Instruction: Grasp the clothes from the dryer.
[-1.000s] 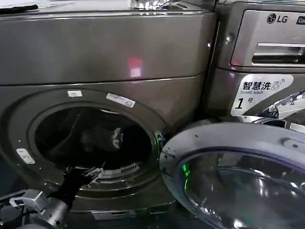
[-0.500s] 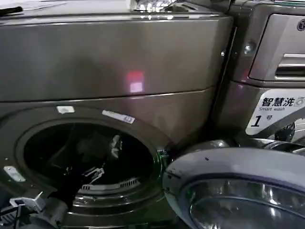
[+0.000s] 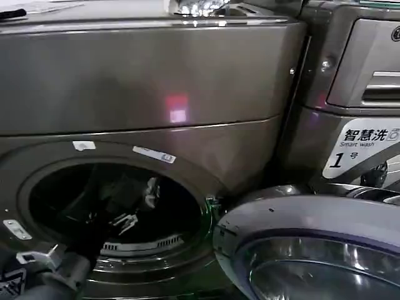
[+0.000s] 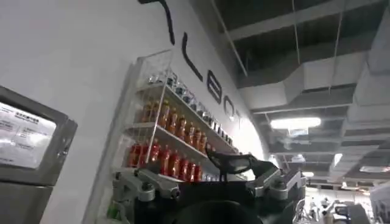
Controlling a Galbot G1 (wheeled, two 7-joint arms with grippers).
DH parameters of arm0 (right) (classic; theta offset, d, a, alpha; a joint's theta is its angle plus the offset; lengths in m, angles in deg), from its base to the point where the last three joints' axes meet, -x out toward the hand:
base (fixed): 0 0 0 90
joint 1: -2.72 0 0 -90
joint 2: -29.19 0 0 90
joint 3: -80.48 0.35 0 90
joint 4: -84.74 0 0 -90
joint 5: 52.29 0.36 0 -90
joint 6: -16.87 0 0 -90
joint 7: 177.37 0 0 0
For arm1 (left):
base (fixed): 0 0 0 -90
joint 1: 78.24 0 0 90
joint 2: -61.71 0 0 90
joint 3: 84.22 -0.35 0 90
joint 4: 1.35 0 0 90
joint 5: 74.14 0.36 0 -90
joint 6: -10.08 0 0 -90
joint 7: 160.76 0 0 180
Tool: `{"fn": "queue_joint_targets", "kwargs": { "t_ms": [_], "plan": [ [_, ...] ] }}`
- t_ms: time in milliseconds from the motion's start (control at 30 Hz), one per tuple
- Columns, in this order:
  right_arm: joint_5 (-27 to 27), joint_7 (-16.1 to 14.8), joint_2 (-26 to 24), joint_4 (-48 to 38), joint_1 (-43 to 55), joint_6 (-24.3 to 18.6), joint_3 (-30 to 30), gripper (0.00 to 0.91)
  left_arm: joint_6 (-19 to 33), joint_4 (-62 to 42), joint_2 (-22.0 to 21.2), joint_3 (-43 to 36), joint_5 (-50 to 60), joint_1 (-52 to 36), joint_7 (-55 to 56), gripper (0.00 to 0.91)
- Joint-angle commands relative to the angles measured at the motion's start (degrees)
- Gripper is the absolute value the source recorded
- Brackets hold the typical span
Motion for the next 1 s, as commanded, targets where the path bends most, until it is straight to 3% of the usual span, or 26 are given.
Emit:
{"fn": "queue_joint_targets", "kwargs": {
  "t_ms": [33,400,1000],
  "plan": [
    [-0.4,0.1,-0.1,-0.2,-0.9,1.0,2.0,0.907,6.3,-11.9,3.3,-3.5,-1.4,-12.7,2.2,0.907],
    [0.8,0.1,0.2,-0.4,-2.0,1.1,4.0,0.907,12.2,-31.9,2.6,-9.9,1.6,-28.6,5.2,0.907],
    [0.9,-0.4,0.4,-1.5,-1.3,0.7,3.7,0.907,14.5,-56.7,2.0,-16.3,3.9,-48.2,4.7,0.907]
  ]
}}
